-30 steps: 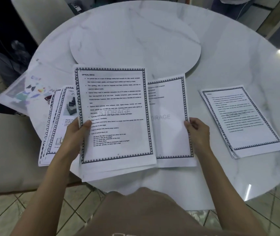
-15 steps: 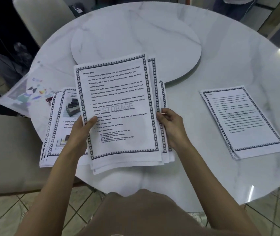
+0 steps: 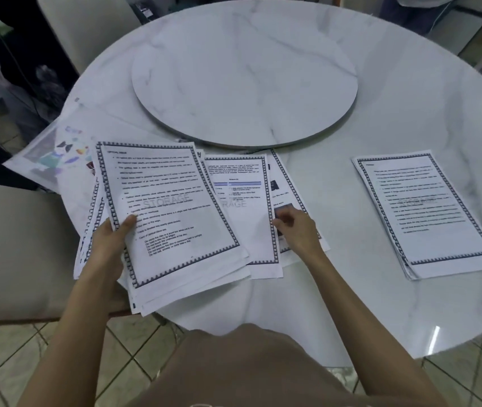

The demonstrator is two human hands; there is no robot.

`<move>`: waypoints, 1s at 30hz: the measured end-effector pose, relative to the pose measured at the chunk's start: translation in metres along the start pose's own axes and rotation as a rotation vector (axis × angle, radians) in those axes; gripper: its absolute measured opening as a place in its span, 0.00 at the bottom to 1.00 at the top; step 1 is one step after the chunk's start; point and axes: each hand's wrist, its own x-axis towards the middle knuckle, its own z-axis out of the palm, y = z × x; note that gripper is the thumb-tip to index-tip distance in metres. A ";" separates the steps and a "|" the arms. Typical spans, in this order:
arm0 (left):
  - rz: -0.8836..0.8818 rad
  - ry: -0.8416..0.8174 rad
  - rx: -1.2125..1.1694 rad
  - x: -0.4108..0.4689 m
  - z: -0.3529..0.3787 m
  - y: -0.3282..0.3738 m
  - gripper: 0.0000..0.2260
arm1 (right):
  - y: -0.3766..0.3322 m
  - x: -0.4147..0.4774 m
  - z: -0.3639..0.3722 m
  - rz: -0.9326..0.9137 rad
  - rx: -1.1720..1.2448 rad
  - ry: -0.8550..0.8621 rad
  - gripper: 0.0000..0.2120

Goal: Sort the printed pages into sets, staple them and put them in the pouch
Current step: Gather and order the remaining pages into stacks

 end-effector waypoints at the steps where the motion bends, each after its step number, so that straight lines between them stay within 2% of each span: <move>1: -0.002 0.018 0.001 0.001 -0.004 0.000 0.17 | 0.002 0.002 0.003 -0.006 -0.016 0.018 0.07; 3: 0.004 0.039 0.014 0.002 -0.012 0.000 0.17 | 0.004 0.004 0.009 0.007 -0.060 0.048 0.09; 8: 0.053 0.089 0.076 0.009 -0.037 0.003 0.16 | 0.001 0.003 0.025 0.054 -0.349 0.071 0.31; 10: 0.080 0.104 0.124 0.012 -0.045 0.005 0.16 | 0.001 0.003 0.028 0.049 -0.406 0.083 0.34; 19: 0.156 0.163 0.372 0.024 -0.057 0.000 0.15 | -0.002 0.001 0.026 0.034 -0.340 0.133 0.21; 24: 0.167 0.149 0.387 0.023 -0.056 0.002 0.15 | -0.008 0.001 0.028 0.055 -0.315 0.143 0.18; 28: 0.175 0.121 0.353 0.021 -0.054 0.008 0.15 | -0.005 0.005 0.026 0.067 -0.167 0.172 0.07; 30: 0.174 0.095 0.277 0.017 -0.053 0.012 0.15 | -0.008 0.004 0.019 0.071 -0.091 0.187 0.05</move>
